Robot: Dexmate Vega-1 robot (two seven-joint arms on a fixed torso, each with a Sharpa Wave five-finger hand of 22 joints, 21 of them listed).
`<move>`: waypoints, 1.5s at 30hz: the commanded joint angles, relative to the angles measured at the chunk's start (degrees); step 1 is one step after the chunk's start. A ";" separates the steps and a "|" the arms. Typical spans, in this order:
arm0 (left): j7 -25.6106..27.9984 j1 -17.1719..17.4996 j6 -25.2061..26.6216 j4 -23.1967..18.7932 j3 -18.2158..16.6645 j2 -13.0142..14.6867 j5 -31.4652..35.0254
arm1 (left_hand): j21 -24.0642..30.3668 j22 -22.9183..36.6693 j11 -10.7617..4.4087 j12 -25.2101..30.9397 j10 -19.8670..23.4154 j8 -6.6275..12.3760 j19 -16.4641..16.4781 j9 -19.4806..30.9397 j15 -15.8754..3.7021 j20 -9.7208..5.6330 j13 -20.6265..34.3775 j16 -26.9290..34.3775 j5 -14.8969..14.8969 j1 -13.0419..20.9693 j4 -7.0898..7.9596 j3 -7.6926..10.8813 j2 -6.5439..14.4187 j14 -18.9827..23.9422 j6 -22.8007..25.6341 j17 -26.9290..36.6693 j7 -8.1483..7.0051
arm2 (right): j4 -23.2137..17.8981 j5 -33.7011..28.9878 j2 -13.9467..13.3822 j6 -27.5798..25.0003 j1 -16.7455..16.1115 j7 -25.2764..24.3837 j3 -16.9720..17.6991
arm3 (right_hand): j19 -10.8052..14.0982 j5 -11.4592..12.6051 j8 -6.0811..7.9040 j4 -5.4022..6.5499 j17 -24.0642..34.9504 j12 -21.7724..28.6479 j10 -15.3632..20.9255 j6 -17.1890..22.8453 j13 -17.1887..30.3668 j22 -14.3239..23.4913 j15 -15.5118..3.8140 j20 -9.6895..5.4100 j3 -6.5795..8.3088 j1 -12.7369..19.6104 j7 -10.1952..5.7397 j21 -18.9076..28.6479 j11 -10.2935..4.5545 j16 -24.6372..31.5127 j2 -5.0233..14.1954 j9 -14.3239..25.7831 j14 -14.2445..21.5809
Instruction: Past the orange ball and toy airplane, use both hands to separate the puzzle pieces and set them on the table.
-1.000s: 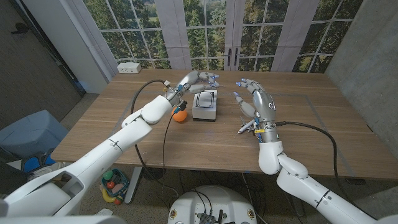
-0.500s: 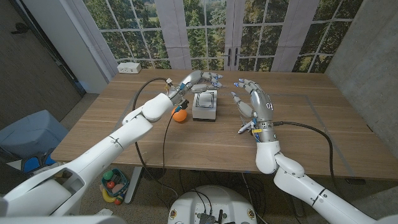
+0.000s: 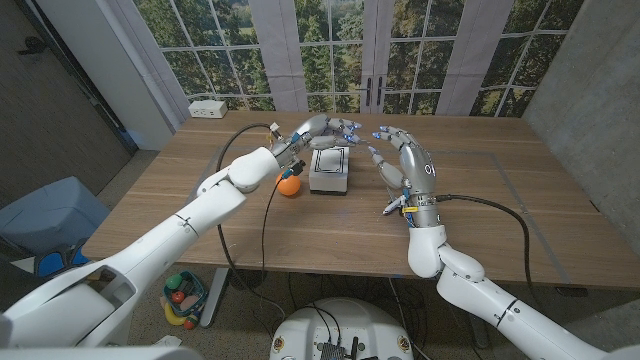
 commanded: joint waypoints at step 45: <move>-9.18 -3.61 4.59 2.60 2.80 -1.65 -9.52 | 0.30 0.08 0.53 -0.09 -0.07 -0.48 -0.59 0.33 -7.92 0.13 0.11 0.09 0.08 1.07 -0.12 -1.13 0.54 -0.78 0.47 -0.12 0.69 | 10.37 -4.19 6.73 11.18 3.65 -7.57 0.46 | 3.09 0.08 11.56 -0.25 6.50 6.30 9.88 18.82 7.62 0.58 -10.26 -2.82 -2.41 10.05 1.09 3.26 -4.16 7.03 1.98 4.11 5.96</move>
